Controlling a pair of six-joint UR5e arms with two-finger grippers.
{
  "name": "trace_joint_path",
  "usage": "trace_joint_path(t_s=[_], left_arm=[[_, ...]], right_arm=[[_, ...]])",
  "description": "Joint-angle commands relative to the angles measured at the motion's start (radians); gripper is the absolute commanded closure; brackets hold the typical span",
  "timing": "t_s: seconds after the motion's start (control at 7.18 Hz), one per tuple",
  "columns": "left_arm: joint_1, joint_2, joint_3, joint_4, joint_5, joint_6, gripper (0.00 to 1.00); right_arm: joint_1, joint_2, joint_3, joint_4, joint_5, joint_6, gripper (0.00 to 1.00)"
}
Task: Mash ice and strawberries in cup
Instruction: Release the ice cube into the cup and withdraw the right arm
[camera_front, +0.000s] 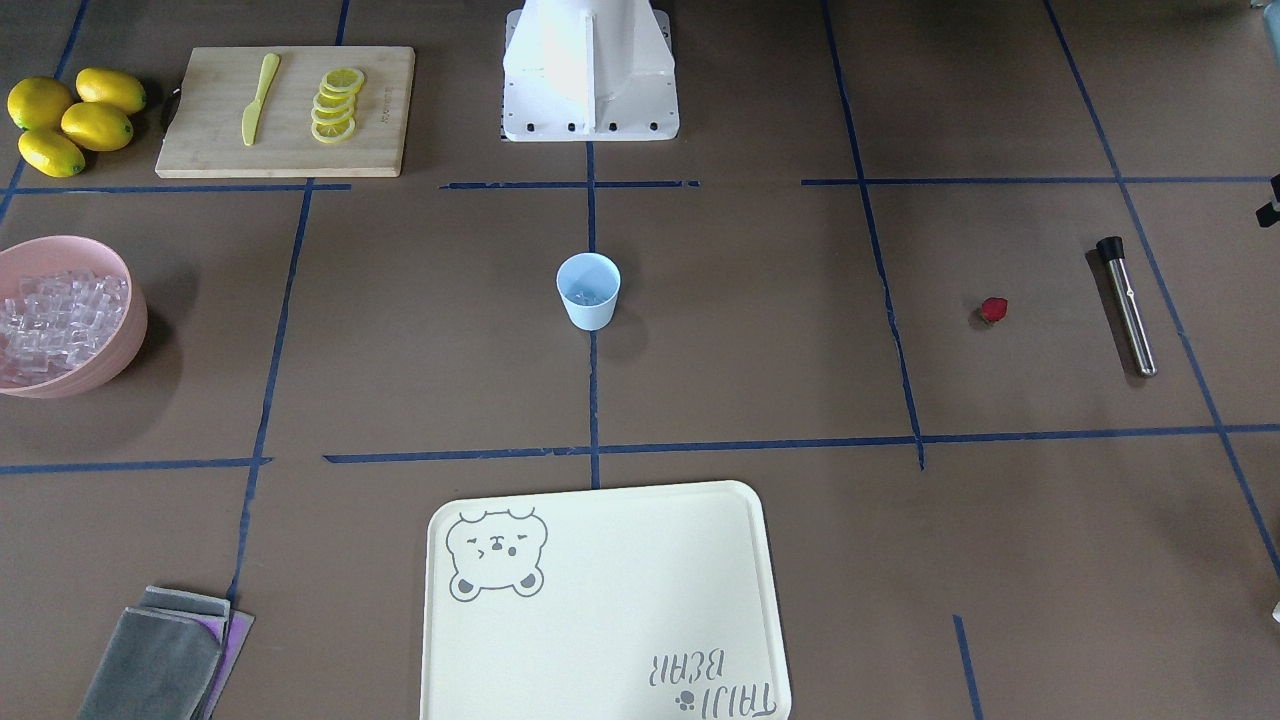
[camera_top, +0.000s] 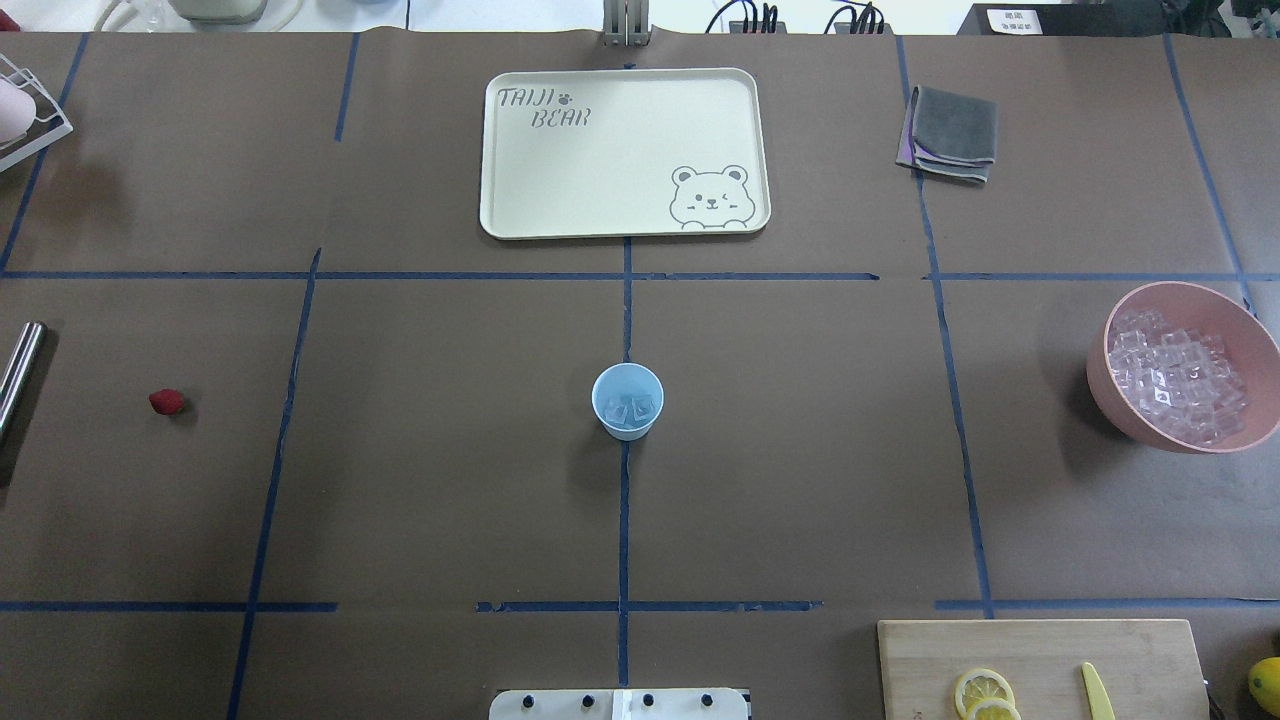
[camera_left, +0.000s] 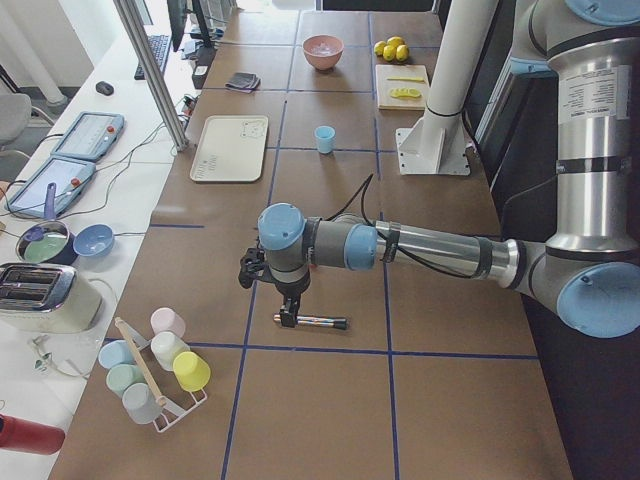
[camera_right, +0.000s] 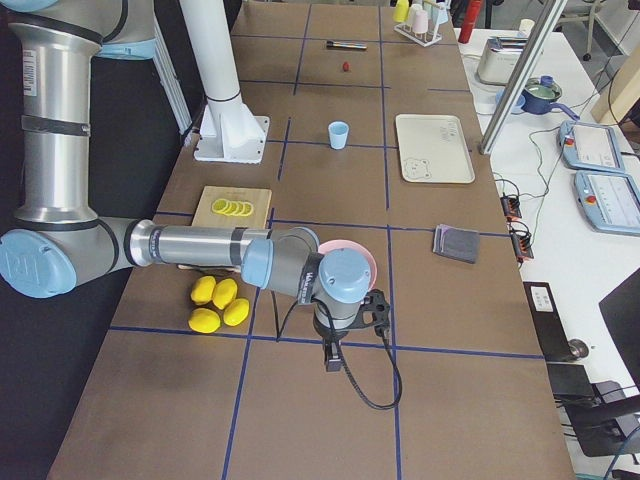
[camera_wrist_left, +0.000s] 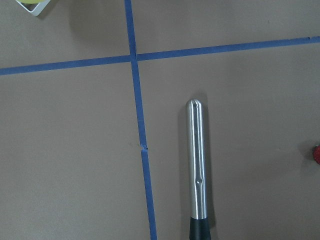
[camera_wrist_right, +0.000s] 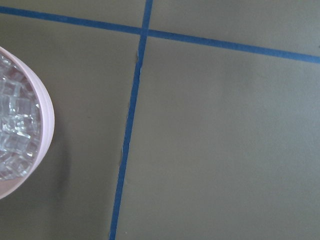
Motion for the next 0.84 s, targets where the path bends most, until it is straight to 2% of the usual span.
trace_joint_path(t_s=[0.0, 0.28, 0.42, 0.7], left_arm=[[0.001, -0.121, 0.028, -0.008, -0.004, -0.008, 0.00], [0.005, -0.131, 0.008, -0.031, -0.007, -0.094, 0.00], [0.089, -0.122, -0.031, -0.122, -0.007, -0.122, 0.00], [0.242, -0.119, -0.030, -0.169, 0.006, -0.309, 0.00]], right_arm=[[0.008, -0.024, 0.003, 0.045, 0.001, 0.046, 0.00], [0.008, -0.023, 0.003, 0.046, 0.001, 0.048, 0.00], [0.008, -0.023, 0.003, 0.046, 0.001, 0.048, 0.00], [0.008, -0.023, 0.004, 0.046, 0.001, 0.050, 0.00]])
